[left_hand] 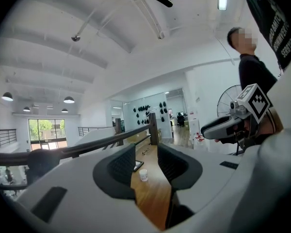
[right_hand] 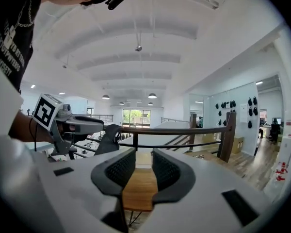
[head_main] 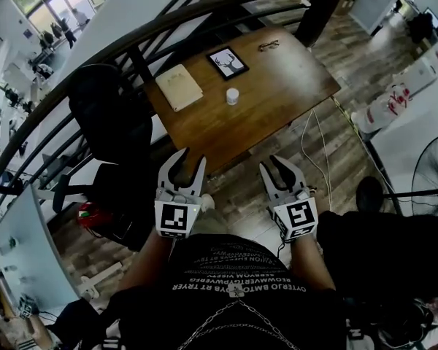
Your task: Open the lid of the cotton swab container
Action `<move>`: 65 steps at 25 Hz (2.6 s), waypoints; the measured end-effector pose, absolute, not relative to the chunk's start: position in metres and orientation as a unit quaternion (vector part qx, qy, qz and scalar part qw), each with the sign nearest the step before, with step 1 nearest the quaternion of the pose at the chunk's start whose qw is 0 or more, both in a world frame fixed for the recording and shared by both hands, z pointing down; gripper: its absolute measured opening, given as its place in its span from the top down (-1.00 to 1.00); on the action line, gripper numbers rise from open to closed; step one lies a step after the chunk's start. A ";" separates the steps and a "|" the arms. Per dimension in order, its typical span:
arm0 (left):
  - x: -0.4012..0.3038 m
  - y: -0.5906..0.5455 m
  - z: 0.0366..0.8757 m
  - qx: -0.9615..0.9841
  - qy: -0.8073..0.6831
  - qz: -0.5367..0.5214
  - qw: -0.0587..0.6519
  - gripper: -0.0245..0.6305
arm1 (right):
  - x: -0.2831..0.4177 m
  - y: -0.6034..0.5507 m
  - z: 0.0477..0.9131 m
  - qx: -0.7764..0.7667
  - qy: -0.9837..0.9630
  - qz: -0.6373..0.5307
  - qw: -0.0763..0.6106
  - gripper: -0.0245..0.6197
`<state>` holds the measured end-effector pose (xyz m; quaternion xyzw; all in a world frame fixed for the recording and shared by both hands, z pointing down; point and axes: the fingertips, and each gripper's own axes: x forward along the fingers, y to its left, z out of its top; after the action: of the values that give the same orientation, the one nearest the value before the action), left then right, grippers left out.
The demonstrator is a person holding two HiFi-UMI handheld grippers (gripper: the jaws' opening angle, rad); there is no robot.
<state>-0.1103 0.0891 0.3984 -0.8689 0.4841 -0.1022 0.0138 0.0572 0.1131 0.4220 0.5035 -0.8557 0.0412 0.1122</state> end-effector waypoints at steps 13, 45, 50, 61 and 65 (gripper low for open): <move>-0.111 0.014 0.431 -0.885 0.447 -0.134 -0.015 0.38 | 0.034 0.034 0.443 0.498 -0.855 0.072 0.128 0.57; -0.094 -0.084 0.452 -0.904 0.403 -0.142 -0.023 0.33 | 0.041 -0.046 0.433 0.535 -0.833 0.068 0.124 0.57; -0.082 -0.100 0.454 -0.895 0.421 -0.145 -0.021 0.33 | 0.054 -0.075 0.437 0.518 -0.844 0.071 0.121 0.57; -0.053 -0.135 0.491 -0.882 0.438 -0.169 -0.035 0.32 | 0.083 -0.127 0.450 0.486 -0.862 0.073 0.121 0.57; -0.045 -0.145 0.508 -0.881 0.440 -0.168 -0.044 0.30 | 0.096 -0.134 0.460 0.484 -0.861 0.082 0.132 0.57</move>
<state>-0.0453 -0.1447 0.5083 -0.8808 0.4405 -0.1680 -0.0439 0.0961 -0.1336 0.4602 0.4845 -0.8610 0.0817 0.1316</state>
